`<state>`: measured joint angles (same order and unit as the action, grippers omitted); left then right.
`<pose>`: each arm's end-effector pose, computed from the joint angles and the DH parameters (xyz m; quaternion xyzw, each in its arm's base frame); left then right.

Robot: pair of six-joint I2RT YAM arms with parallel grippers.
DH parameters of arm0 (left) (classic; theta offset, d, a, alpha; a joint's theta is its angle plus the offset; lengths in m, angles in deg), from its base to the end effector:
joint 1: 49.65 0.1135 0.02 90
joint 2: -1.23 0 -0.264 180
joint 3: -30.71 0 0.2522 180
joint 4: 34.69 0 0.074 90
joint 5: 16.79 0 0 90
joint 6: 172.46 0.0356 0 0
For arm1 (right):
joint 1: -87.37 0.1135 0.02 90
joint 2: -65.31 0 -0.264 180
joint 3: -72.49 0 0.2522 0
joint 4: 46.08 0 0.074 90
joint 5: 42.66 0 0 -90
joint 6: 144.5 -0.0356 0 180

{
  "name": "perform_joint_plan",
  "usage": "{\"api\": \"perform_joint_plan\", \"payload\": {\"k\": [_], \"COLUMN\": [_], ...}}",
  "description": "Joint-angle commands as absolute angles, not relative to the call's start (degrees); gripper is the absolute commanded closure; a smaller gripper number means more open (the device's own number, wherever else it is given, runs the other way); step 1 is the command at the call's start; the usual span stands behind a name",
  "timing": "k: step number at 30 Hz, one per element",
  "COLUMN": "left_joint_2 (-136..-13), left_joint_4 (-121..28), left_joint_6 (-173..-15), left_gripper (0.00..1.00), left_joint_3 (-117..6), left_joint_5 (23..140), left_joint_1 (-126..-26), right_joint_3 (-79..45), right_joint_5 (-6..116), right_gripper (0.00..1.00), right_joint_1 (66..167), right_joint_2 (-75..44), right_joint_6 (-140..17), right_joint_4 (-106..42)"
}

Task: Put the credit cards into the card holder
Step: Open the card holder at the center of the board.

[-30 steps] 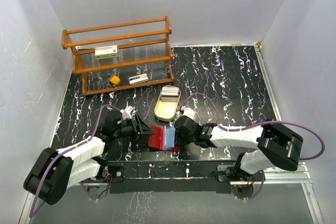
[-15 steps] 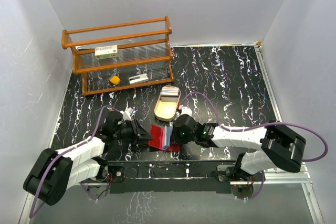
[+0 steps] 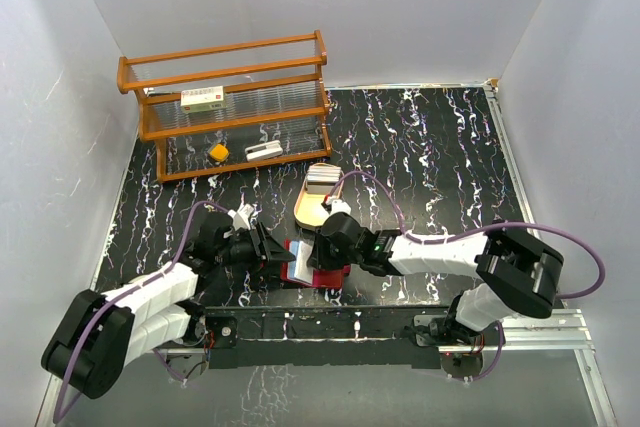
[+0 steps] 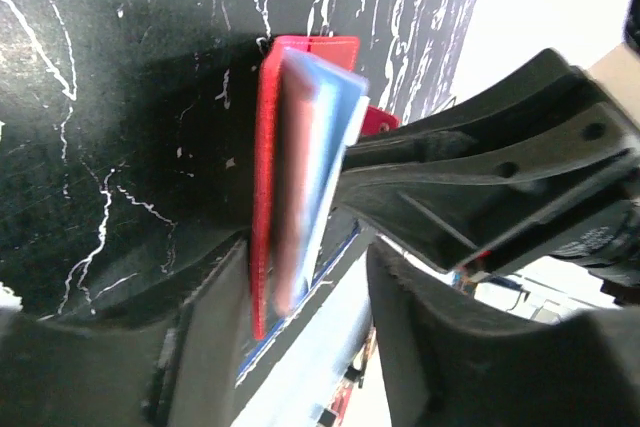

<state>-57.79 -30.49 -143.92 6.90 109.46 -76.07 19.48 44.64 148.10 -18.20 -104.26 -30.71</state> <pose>0.1502 -0.0981 0.1415 -0.1030 0.8349 -0.5197 0.1490 0.1402 0.2467 0.1692 -0.0797 0.9231 0.2961 0.2320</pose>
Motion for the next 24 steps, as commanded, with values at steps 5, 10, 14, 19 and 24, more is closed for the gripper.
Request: {"api": "perform_joint_plan", "payload": {"k": [5, 10, 14, 19, 24], "left_joint_2": [-55.2, -58.4, -59.6, -59.8, -61.5], "left_joint_4": [-28.3, -26.6, -25.1, -25.2, -24.8], "left_joint_6": [-144.8, -144.1, -144.3, -143.8, -143.0], "left_gripper": [0.45, 0.49, 0.6, 0.69, 0.69], "left_joint_3": [6.7, 7.0, 7.1, 6.9, 6.6], "left_joint_5": [110.6, 110.8, 111.0, 110.3, 110.3], "left_joint_1": [-76.4, -76.4, -76.4, -76.5, -76.5], "right_joint_3": [17.9, 18.2, 18.7, 19.2, 19.7], "right_joint_5": [44.4, 44.4, 44.3, 44.1, 44.1], "right_gripper": [0.83, 0.84, 0.84, 0.84, 0.84], "right_joint_1": [148.1, 148.1, 148.1, 148.1, 148.1], "right_joint_2": [-20.0, -19.9, -19.7, -19.8, -19.4], "right_joint_6": [-103.7, -103.7, -103.7, -103.7, -103.7], "right_joint_4": [-33.4, -33.5, -33.5, -33.5, -33.5]}}
